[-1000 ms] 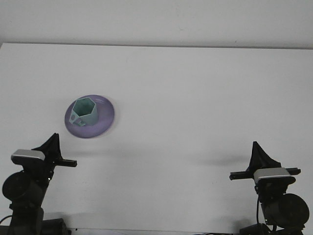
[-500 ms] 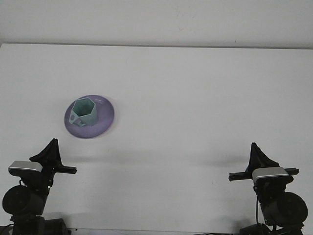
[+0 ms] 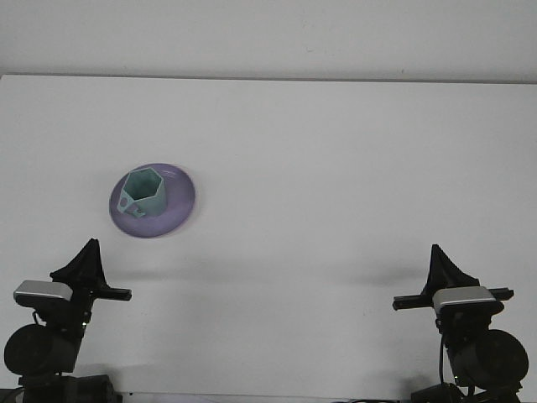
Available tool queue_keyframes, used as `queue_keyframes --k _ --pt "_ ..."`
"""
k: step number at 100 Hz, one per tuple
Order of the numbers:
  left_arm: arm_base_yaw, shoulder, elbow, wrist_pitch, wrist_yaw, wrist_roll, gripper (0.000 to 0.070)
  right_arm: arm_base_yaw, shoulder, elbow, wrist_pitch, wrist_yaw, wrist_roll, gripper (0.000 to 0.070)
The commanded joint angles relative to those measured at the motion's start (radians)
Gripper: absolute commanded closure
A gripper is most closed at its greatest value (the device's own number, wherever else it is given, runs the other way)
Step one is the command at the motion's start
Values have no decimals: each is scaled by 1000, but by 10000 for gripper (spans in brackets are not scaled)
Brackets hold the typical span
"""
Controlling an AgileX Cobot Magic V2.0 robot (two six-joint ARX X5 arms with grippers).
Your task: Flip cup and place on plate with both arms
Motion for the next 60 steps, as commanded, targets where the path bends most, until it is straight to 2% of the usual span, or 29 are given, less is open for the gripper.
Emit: queue_keyframes --k 1,9,22,60 --pt "-24 -40 -32 34 -34 11 685 3 1 10 8 1 5 699" --pt "-71 -87 -103 64 -118 52 685 3 0 10 9 0 5 699" --pt "-137 -148 -223 105 -227 32 685 3 0 10 9 1 5 699" --pt "-159 -163 -355 164 -226 22 685 3 0 10 9 1 5 699"
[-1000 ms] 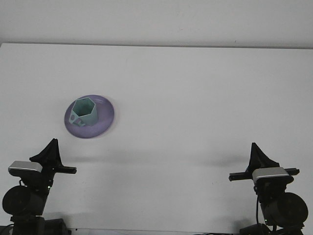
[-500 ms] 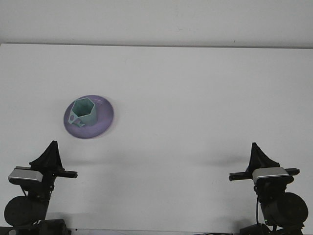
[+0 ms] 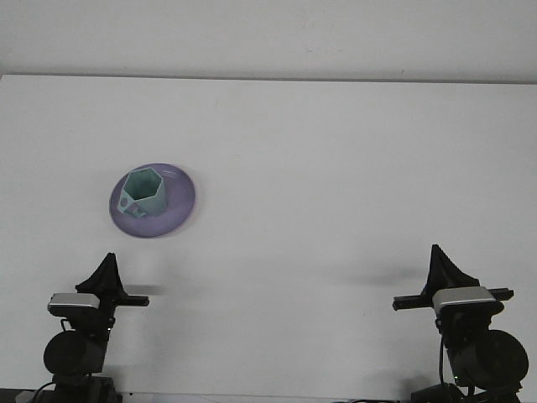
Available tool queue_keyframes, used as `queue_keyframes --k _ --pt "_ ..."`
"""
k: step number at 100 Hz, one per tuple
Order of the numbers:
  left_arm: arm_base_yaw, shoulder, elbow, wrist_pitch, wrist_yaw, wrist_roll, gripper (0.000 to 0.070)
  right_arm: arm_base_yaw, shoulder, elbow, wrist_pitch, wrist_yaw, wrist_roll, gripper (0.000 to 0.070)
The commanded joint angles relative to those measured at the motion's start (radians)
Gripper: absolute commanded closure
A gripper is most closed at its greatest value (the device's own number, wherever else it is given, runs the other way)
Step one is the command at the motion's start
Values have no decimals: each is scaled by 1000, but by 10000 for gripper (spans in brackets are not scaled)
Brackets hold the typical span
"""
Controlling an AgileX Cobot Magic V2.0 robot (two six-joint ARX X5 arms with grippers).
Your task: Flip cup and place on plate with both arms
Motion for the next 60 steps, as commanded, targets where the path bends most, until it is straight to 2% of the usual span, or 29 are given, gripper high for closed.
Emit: queue_keyframes --k 1,60 --pt "-2 -3 -19 16 0 -2 685 3 0 10 9 1 4 699" --pt "-2 -3 -19 17 0 -8 685 3 0 10 9 1 4 699"
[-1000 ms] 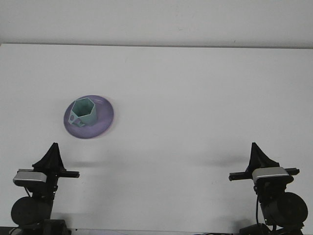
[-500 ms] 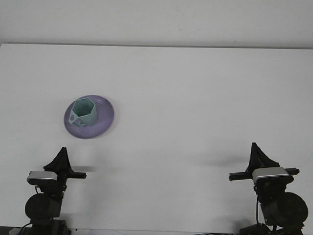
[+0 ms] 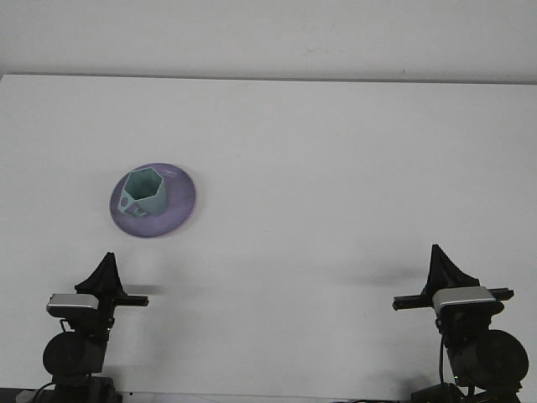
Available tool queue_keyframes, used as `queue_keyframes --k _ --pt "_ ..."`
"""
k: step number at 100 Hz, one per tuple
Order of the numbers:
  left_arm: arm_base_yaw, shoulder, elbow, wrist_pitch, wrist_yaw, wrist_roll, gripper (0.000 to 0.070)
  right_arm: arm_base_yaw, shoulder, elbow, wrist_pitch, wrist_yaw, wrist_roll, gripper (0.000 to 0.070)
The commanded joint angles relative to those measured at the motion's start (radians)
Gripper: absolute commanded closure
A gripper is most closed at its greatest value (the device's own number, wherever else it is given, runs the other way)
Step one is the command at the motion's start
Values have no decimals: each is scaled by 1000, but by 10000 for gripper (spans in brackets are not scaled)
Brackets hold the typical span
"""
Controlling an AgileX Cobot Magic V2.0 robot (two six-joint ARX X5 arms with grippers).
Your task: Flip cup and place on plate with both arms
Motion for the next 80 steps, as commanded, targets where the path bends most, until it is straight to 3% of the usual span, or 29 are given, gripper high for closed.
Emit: queue_keyframes --k 1,22,38,57,72,80 --pt "-2 0 -19 10 0 -7 685 3 0 10 10 1 5 699" --pt "-2 0 -19 10 0 -7 685 3 0 10 10 2 3 699" --pt "-2 0 -19 10 0 -7 685 -32 -9 -6 4 16 -50 699" --pt "-2 0 -19 10 0 -7 685 -208 -76 -158 98 -183 -158 699" --pt "-2 0 -19 10 0 -7 685 -291 -173 -319 163 -272 -169 699" --pt "-2 0 -19 10 0 -7 685 -293 -231 -389 160 -279 -179 699"
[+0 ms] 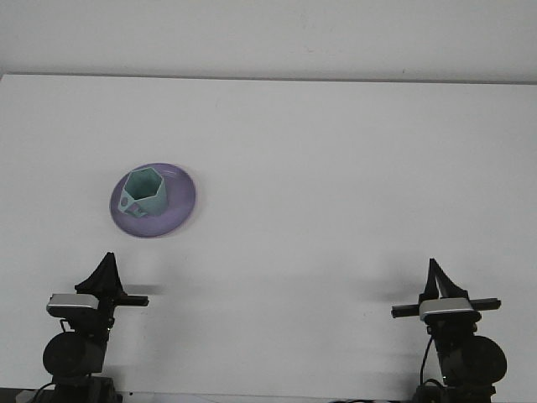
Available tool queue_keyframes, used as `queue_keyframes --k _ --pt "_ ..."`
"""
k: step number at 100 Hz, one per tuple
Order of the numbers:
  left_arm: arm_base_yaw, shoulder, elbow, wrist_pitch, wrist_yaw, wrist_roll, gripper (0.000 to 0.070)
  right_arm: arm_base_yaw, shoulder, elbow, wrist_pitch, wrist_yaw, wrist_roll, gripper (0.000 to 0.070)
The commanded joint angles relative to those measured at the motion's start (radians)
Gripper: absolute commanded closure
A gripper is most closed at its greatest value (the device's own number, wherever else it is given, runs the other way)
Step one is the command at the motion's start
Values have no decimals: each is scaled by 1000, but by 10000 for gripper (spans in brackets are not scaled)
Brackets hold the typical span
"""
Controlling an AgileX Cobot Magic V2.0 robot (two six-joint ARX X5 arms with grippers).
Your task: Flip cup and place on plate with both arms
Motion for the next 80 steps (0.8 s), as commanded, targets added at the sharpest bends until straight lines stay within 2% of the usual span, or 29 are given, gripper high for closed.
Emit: queue_keyframes --k 1,22,80 --pt "-2 0 -19 10 0 -7 685 3 -37 -40 17 -8 -24 699" --pt "-2 0 -19 10 0 -7 685 8 -68 -153 68 3 -27 699" --pt "-2 0 -19 10 0 -7 685 17 -68 -151 76 14 -29 699"
